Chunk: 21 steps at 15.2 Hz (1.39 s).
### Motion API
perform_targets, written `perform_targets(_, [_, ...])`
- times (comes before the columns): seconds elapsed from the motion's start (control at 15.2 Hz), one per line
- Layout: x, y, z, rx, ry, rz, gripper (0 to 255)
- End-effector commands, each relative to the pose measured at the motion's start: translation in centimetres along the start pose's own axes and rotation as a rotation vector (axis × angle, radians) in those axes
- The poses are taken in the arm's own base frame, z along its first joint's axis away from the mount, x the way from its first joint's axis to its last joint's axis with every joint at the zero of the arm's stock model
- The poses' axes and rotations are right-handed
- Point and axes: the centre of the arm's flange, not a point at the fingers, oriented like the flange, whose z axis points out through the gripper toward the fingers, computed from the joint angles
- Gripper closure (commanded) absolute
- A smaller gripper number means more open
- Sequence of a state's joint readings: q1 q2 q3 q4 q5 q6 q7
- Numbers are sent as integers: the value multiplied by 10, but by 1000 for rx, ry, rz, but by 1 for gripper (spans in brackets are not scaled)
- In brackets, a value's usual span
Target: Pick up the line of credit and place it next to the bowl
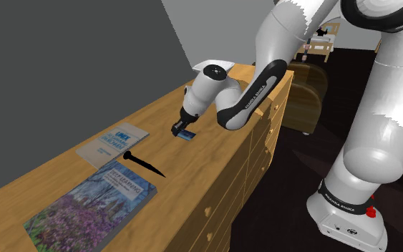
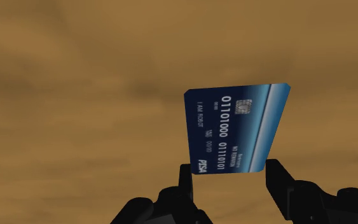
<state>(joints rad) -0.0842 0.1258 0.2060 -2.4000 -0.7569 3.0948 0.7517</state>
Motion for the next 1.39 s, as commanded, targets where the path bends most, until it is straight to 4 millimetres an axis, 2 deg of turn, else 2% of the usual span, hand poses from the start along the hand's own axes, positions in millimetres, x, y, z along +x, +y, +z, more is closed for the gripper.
perform_targets(0.0, [0,0,0,0,0,0,255])
perform_targets(0.13, [0,0,0,0,0,0,255])
perform_targets(1.32, [52,0,-79,0,0,0,255])
